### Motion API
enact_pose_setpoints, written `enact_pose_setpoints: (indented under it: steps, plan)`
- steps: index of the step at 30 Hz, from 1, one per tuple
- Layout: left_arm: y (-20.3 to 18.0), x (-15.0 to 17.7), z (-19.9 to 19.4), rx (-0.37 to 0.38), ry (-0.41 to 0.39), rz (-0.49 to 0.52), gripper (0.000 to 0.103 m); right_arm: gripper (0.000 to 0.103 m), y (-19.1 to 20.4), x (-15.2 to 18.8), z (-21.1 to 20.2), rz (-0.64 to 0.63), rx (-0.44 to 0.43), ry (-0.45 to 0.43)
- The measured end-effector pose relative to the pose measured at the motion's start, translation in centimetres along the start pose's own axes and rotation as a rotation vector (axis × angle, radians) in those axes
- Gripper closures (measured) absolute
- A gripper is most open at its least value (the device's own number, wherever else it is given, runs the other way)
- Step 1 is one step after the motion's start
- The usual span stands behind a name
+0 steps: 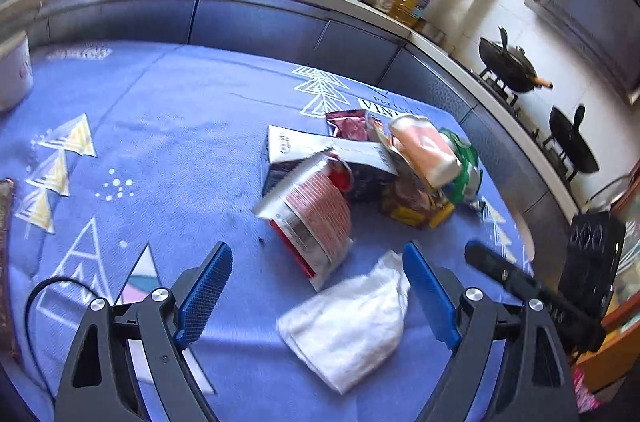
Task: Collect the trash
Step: 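Grasp the red-and-white snack bag with the left gripper while the right grasps the white plastic bag, then carry the snack bag and plastic bag over the wastebasket with both grippers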
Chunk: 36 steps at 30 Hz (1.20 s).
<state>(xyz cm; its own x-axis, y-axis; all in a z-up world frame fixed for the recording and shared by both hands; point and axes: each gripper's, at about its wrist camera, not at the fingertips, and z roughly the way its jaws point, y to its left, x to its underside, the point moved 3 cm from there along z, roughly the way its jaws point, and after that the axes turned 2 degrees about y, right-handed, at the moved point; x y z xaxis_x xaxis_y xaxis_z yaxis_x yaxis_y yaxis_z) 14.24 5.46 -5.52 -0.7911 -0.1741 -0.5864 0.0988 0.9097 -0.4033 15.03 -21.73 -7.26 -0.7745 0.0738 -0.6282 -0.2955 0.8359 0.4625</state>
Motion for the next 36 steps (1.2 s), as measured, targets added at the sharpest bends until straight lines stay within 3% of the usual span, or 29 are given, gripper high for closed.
enact_pose_setpoints:
  steps: [1,2,4,5,7,9,10,12,15,19,22,28,36]
  plan:
    - [0.6,-0.3,0.7,0.011,0.014,-0.020,0.014,0.055,0.3,0.2,0.2,0.004,0.001,0.013]
    - [1.1,-0.7,1.6,0.038,0.035,-0.040,0.014,0.044,0.6,0.5,0.4,-0.003,0.007,0.024]
    - [1.8,-1.1,3.1,0.065,0.062,-0.073,0.014,0.031,1.5,1.2,0.9,-0.034,0.030,0.040]
    - [1.8,-1.0,3.5,0.077,0.071,-0.083,0.015,0.031,2.1,1.6,1.3,-0.060,0.043,0.049]
    - [1.8,-1.1,4.6,0.080,0.084,-0.089,0.029,0.030,3.2,2.5,1.7,-0.117,0.076,0.069]
    - [1.9,-0.7,5.6,0.090,0.118,-0.109,0.058,0.029,4.3,3.6,2.2,-0.173,0.112,0.083]
    - [1.9,-0.5,5.9,0.116,0.127,-0.126,0.065,0.029,4.9,3.8,2.6,-0.198,0.124,0.091]
    - [1.8,-0.1,5.9,0.139,0.128,-0.128,0.090,0.029,6.1,4.7,3.1,-0.258,0.151,0.100]
    - [1.7,0.3,5.1,0.145,0.116,-0.121,0.096,0.035,7.5,5.7,3.6,-0.333,0.169,0.109]
    - [2.1,1.2,2.8,0.180,0.091,-0.134,0.097,0.093,8.5,7.2,5.3,-0.401,0.186,0.173]
    - [1.6,1.3,1.2,0.206,0.067,-0.129,0.097,0.096,7.7,6.7,4.3,-0.353,0.174,0.140]
    - [-2.5,1.3,0.1,0.236,0.068,-0.043,0.097,0.096,2.7,4.3,-1.1,-0.189,0.259,-0.039]
    - [-15.1,3.0,5.8,0.321,0.243,0.214,0.097,0.096,-7.6,4.4,-7.6,0.073,0.373,-0.120]
